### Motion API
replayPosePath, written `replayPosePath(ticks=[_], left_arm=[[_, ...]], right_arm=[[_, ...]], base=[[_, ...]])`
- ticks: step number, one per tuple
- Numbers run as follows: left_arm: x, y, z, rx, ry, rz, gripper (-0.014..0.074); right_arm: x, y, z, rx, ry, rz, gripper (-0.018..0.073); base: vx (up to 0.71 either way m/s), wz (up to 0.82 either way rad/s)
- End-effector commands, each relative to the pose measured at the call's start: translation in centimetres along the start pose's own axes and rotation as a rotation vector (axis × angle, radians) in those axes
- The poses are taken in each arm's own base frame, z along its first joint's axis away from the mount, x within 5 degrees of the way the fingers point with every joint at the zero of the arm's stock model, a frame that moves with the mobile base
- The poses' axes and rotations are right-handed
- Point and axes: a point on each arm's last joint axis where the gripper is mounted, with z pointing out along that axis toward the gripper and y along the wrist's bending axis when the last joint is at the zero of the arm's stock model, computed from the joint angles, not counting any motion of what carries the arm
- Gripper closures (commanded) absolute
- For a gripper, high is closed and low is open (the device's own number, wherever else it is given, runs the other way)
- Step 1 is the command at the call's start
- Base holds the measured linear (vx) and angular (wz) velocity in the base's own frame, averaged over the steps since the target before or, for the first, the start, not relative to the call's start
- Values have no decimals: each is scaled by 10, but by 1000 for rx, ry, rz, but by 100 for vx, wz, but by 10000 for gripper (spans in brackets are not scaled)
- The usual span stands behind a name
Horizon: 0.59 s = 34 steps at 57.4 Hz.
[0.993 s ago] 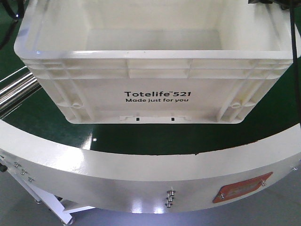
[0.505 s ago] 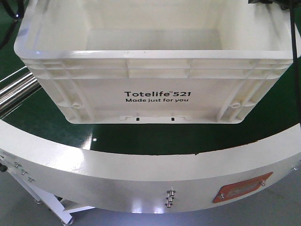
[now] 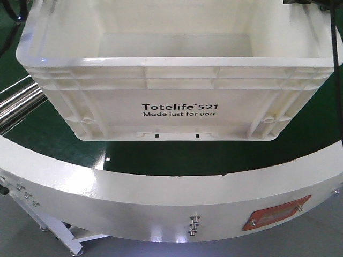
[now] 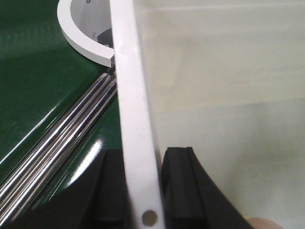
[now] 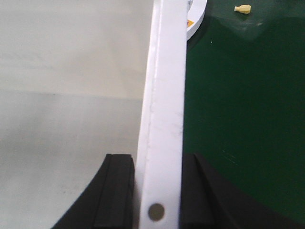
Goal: Place moving items into box and shelve
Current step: 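Hold the tote with both grippers while the base turns away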
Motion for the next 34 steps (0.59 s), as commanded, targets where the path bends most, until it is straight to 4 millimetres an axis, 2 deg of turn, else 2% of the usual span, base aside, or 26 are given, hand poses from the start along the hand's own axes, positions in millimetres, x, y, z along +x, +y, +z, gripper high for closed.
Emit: replayPosePath(ticks=[1,34], left_arm=[[-26,5,-34,4,-211,42,596],[-26,5,-34,4,-211,42,596]], right_arm=[[-28,-3,-36,1,-250,-40,564],[-28,-3,-36,1,-250,-40,564]], base=[[0,1],[-2,6]])
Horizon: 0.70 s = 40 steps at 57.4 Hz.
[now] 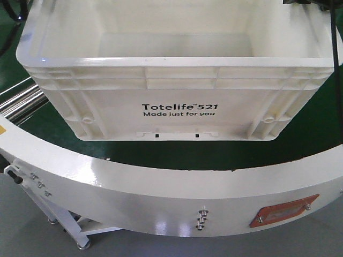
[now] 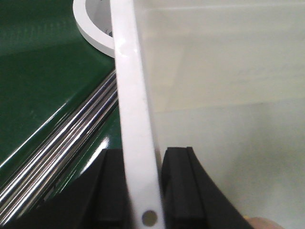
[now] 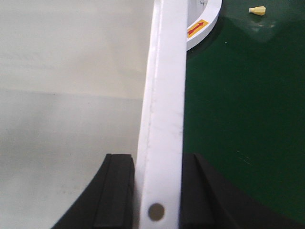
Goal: Place moving items into box and shelve
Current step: 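Hold the tote with both grippers while the base turns away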
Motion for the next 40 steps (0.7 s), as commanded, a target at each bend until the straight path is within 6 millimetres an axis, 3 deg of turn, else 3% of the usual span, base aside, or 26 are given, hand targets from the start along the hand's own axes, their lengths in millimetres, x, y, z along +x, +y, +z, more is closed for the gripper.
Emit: replayPosePath(ticks=[1,9,40], left_arm=[[-26,4,-33,4,-211,42,596],[-26,4,-33,4,-211,42,596],[-26,4,-33,4,-211,42,596]], right_arm=[[-28,-4,-36,2,-250,-38,564],[-28,-4,-36,2,-250,-38,564],[-28,-4,-36,2,-250,-38,564]], base=[[-4,9],[-3,12],[-9,49]])
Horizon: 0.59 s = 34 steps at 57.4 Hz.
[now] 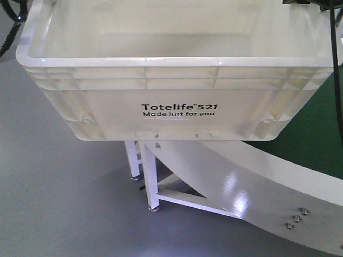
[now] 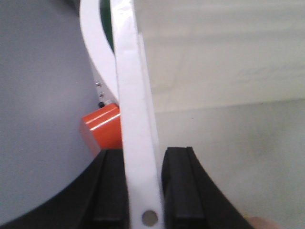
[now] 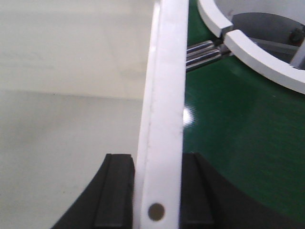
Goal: Place moving items into box and shelve
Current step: 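Hold the tote with both grippers while the base turns away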
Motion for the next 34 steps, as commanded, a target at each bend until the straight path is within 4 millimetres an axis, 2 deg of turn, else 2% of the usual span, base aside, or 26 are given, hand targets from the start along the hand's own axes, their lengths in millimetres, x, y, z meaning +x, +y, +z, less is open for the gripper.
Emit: replayPosePath(ticks=[1,34], left_arm=[[-26,4,-34,5,-212,42,596],[-26,4,-34,5,-212,42,594]], right_arm=[[-28,-4,-36,1,-249,-35,564],[-28,-4,-36,1,-249,-35,564]], base=[[-12,52],[-14,56]])
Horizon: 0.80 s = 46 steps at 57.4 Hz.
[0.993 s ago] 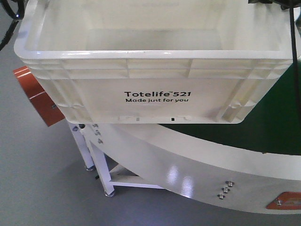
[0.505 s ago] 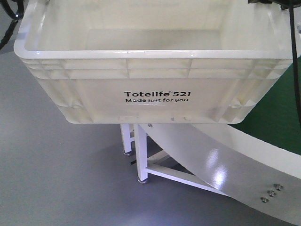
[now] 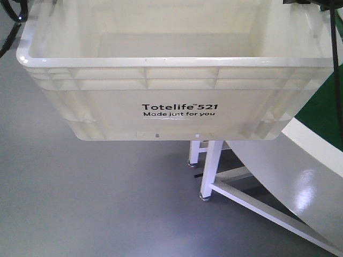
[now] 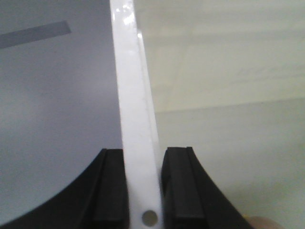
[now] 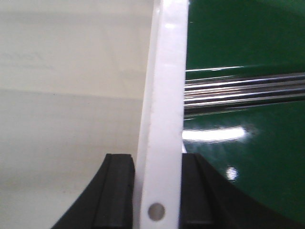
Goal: Place moving items into box and shelve
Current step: 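Hold the tote with both grippers while the base turns away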
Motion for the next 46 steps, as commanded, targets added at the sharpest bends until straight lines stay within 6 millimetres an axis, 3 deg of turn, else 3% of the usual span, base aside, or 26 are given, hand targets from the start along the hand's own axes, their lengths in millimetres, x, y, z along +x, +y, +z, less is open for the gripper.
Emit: replayPosePath(ticks=[1,46], left_arm=[[-26,4,-34,5,-212,42,594],[-26,4,-34,5,-212,42,594]], right_arm=[[-28,-4,-36,1,-249,-35,564],[-28,-4,-36,1,-249,-35,564]], base=[[-16,66],[-18,72]])
